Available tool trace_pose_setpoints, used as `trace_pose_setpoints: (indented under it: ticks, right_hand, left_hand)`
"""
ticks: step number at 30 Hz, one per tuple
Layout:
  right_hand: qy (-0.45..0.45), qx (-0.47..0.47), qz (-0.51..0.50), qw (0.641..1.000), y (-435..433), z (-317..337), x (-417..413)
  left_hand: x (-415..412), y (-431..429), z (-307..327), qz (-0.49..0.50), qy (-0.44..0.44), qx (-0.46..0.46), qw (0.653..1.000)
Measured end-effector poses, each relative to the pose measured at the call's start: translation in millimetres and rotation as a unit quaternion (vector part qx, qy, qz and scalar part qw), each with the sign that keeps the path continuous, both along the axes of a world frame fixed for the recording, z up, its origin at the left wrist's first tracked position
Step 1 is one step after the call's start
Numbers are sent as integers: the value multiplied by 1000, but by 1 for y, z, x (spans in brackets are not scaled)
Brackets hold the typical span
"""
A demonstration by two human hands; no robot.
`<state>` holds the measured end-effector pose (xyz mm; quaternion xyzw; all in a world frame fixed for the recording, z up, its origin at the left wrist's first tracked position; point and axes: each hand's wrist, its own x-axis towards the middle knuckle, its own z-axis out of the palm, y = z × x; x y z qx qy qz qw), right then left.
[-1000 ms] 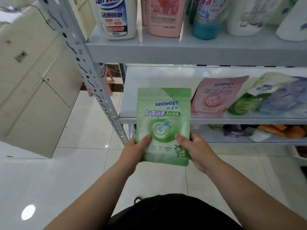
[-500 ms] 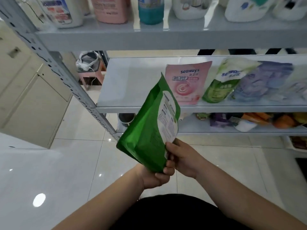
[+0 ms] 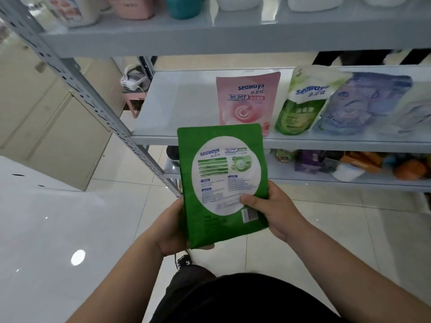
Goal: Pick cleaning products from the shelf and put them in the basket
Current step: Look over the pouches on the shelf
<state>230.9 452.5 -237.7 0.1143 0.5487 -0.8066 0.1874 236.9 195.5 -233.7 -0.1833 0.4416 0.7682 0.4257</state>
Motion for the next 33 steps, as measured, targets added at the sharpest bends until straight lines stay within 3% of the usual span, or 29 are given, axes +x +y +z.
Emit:
trace_pose_setpoints:
  ticks: [9,16,21,25,29,33]
  right_hand:
    - [-6,50,-6,999,-8,-3,-5]
    - [17,62,1,998,-34,1,-18]
    - [30,96,-18,995,-57,11,-32]
    - [21,58,1,998,-87,25,-45]
    - [2,-6,30,1000,-110,38,-57]
    - [-11,72,46,996,-138,33,-64]
  left_hand:
    - [3,4,6,41,166,-171,970]
    - [-16,-19,6,79,212,-175,958]
    - [-42,-40,4,80,175,-207,959]
    - [-63,-54,2,102,119,-252,955]
    - [-76,-61,2,140,44,-190,971]
    - [-78,-68,-2,81,-43,-7,996]
